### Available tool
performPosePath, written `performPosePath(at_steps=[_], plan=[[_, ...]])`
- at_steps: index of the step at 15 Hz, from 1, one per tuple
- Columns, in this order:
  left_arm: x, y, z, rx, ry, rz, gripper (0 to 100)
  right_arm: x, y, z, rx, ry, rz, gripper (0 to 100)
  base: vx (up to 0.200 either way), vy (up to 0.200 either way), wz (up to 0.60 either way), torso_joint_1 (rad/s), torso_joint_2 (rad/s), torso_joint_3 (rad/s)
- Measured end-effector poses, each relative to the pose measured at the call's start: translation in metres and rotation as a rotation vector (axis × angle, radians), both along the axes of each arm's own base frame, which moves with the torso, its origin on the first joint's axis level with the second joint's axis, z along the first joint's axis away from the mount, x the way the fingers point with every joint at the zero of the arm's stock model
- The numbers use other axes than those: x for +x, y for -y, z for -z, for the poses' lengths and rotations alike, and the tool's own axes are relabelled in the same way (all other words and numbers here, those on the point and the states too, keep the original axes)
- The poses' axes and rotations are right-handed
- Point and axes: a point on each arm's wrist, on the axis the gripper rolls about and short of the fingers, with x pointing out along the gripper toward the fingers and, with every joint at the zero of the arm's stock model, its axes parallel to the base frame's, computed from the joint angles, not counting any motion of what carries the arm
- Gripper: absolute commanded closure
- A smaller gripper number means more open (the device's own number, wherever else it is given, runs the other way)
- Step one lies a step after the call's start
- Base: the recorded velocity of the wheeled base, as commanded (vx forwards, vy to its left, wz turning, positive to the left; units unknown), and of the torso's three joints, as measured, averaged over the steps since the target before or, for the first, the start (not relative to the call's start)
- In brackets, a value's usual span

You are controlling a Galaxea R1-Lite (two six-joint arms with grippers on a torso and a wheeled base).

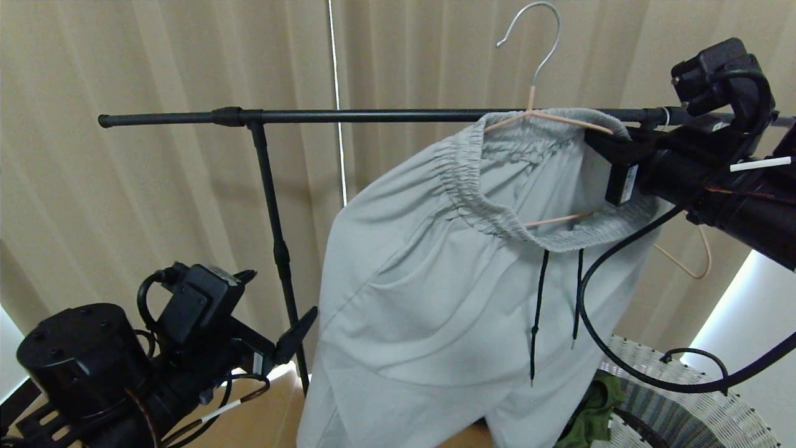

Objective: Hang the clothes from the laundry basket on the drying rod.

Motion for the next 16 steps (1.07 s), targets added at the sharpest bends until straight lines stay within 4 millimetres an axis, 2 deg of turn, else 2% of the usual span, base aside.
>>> performPosePath(at_steps=[4,7,9,11,13,15,16], plan=[[-0.01,0.0,-0.014,-0.013,0.052,0.023,0,-0.008,0.006,0.01,-0.06,-0.161,0.1,100,0.0,0.0,0.0,0.0,0.0,0.0],[-0.013,-0.001,-0.022,0.017,-0.038,0.026,0,-0.017,0.012,0.013,-0.126,-0.294,0.223,100,0.0,0.0,0.0,0.0,0.0,0.0],[-0.019,-0.004,-0.037,0.022,-0.123,0.02,0,-0.02,0.015,0.011,-0.141,-0.314,0.29,100,0.0,0.0,0.0,0.0,0.0,0.0],[-0.033,-0.011,-0.062,-0.023,-0.189,0.008,0,-0.022,0.017,0.011,-0.149,-0.321,0.346,100,0.0,0.0,0.0,0.0,0.0,0.0],[-0.052,-0.023,-0.087,-0.114,-0.185,-0.015,0,-0.022,0.021,0.01,-0.146,-0.319,0.374,100,0.0,0.0,0.0,0.0,0.0,0.0],[-0.069,-0.038,-0.094,-0.162,-0.147,-0.06,0,-0.022,0.027,0.01,-0.149,-0.331,0.412,100,0.0,0.0,0.0,0.0,0.0,0.0],[-0.078,-0.045,-0.09,-0.172,-0.138,-0.078,0,-0.023,0.03,0.011,-0.157,-0.345,0.433,100,0.0,0.0,0.0,0.0,0.0,0.0]])
